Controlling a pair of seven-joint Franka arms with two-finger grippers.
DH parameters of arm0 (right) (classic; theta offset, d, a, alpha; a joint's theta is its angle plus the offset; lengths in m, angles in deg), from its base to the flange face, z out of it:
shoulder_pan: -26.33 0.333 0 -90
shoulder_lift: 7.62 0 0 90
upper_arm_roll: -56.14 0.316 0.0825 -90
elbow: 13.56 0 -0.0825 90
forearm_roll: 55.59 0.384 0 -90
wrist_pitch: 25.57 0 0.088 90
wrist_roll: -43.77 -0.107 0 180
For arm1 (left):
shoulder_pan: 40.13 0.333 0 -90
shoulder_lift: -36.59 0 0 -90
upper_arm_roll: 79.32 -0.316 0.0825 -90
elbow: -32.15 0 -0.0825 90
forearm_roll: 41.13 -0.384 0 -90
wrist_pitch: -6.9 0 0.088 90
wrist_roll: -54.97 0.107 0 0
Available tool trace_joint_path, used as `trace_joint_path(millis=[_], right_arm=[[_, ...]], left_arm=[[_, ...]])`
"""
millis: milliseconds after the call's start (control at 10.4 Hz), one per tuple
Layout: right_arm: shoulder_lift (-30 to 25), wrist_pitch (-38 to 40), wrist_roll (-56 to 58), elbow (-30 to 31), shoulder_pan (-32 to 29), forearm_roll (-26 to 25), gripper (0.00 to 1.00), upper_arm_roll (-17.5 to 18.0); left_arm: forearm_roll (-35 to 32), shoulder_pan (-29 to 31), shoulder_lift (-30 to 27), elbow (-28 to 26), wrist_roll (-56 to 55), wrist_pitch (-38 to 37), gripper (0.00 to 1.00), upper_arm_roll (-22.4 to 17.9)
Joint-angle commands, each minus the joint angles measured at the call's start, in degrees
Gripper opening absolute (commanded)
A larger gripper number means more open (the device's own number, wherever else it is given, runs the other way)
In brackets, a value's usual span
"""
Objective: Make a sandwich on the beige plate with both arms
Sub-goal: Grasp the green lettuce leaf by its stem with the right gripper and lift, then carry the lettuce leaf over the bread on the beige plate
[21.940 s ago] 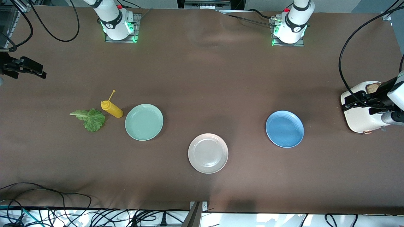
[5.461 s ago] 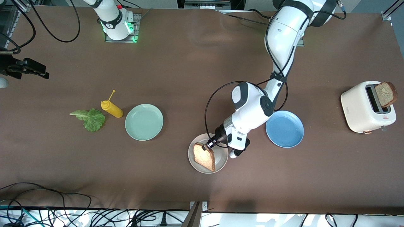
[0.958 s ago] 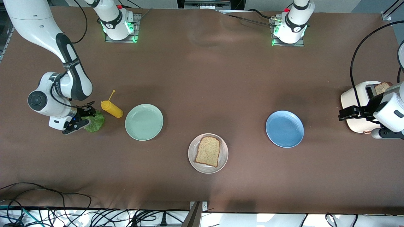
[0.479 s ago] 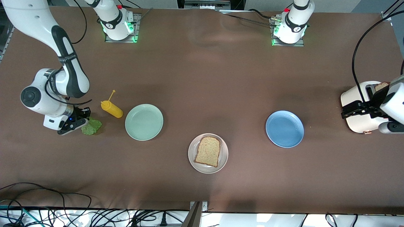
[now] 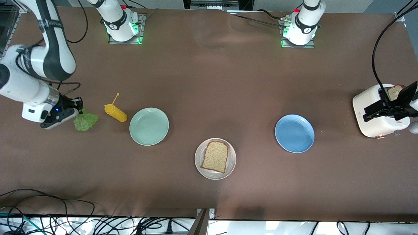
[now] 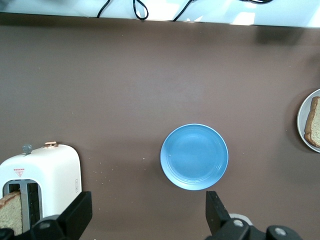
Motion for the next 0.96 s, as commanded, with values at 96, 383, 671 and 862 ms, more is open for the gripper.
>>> trace_joint_path(millis=[96, 383, 671, 862], right_arm=[[-5.0, 7.4, -2.3, -1.4, -0.9, 0.5, 0.00, 4.4], [-1.8, 11.3, -14.4, -8.4, 1.1, 0.6, 0.00, 9.9], [11.3, 14.9, -28.5, -24.3, 9.6, 6.9, 0.00, 10.0], [19.5, 13.9, -37.3, -32.7, 15.4, 8.6, 0.00, 9.9]], left_arm=[[-2.3, -0.1, 0.3, -1.9, -0.7, -0.2, 1.00, 0.2], [-1.8, -0.2, 1.3, -2.1, -0.7, -0.2, 1.00, 0.3], [-1.6, -0.3, 1.3, -2.6, -0.7, -0.2, 1.00, 0.3], [-1.6, -0.3, 1.3, -2.7, -0.6, -0.2, 1.00, 0.3]])
